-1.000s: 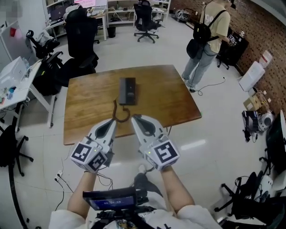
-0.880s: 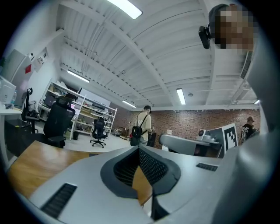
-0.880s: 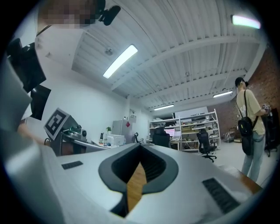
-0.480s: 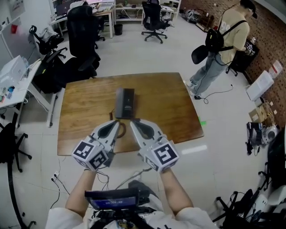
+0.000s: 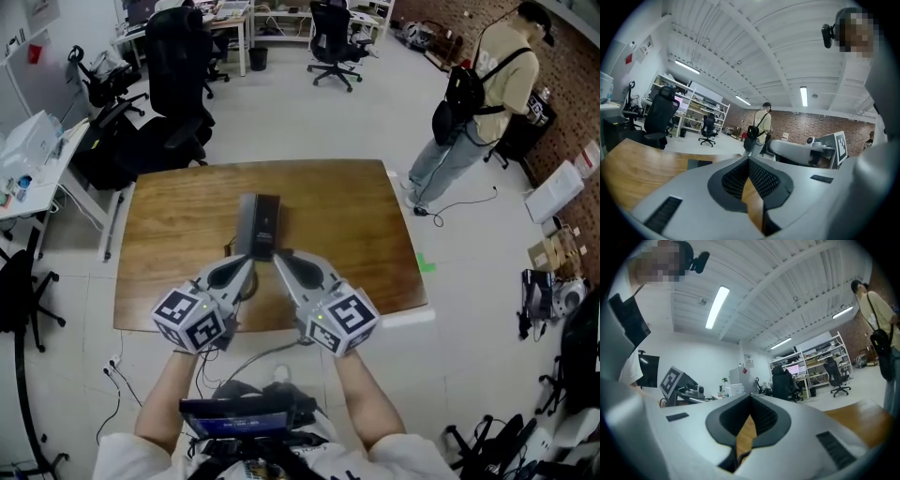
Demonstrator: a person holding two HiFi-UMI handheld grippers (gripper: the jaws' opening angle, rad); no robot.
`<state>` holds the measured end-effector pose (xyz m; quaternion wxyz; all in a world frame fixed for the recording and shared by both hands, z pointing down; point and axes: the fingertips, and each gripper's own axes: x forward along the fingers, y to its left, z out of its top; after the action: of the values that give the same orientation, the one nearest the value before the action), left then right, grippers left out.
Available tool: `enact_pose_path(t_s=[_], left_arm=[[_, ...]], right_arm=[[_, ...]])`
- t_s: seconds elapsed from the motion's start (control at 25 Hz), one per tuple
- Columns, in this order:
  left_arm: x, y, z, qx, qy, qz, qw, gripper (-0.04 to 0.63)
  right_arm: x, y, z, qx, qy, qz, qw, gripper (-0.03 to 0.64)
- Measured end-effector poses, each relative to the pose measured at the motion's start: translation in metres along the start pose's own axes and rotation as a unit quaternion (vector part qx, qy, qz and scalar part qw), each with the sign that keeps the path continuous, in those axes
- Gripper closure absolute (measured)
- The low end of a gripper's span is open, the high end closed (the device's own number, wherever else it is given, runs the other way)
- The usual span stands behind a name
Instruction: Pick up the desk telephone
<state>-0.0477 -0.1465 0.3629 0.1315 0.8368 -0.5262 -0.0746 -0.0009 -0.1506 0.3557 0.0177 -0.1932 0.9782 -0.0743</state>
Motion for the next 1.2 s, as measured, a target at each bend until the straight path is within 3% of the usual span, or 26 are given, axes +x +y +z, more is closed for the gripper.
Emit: enact_pose_path(t_s=[0.2, 0.32, 0.48, 0.72, 0.88, 0.96, 1.2], left_arm=[[0.005, 0.012, -0.002, -0.026, -0.008, -0.018, 0.9995, 0.595], [0.006, 0.030, -0.007, -0.049, -0.018, -0.003, 0.9986, 0.595], [0.014, 0.050, -0.021, -0.041, 0.020, 0.009, 0.9989, 0.595], [0.034, 0.091, -0.047, -0.057, 0.084, 0.005, 0.9949, 0.595], [0.047, 0.120, -0.058, -0.088, 0.100, -0.007, 0.9910, 0.595], [0.054, 0.137, -0.066, -0.104, 0.112, -0.014, 0.9881, 0.570], [0.078, 0.182, -0.093, -0.136, 0.152, -0.032, 0.9784, 0.533]], right_arm=[[0.004, -0.012, -0.003, 0.006, 0.006, -0.008, 1.000, 0.613], [0.011, -0.014, -0.019, -0.003, 0.033, 0.003, 0.999, 0.612], [0.022, -0.022, -0.035, 0.006, 0.055, 0.005, 0.998, 0.612], [0.039, -0.047, -0.057, 0.067, 0.060, 0.007, 0.996, 0.612], [0.047, -0.072, -0.074, 0.123, 0.064, 0.007, 0.990, 0.559], [0.053, -0.085, -0.085, 0.145, 0.071, 0.005, 0.987, 0.498], [0.071, -0.120, -0.116, 0.188, 0.107, 0.000, 0.976, 0.495]])
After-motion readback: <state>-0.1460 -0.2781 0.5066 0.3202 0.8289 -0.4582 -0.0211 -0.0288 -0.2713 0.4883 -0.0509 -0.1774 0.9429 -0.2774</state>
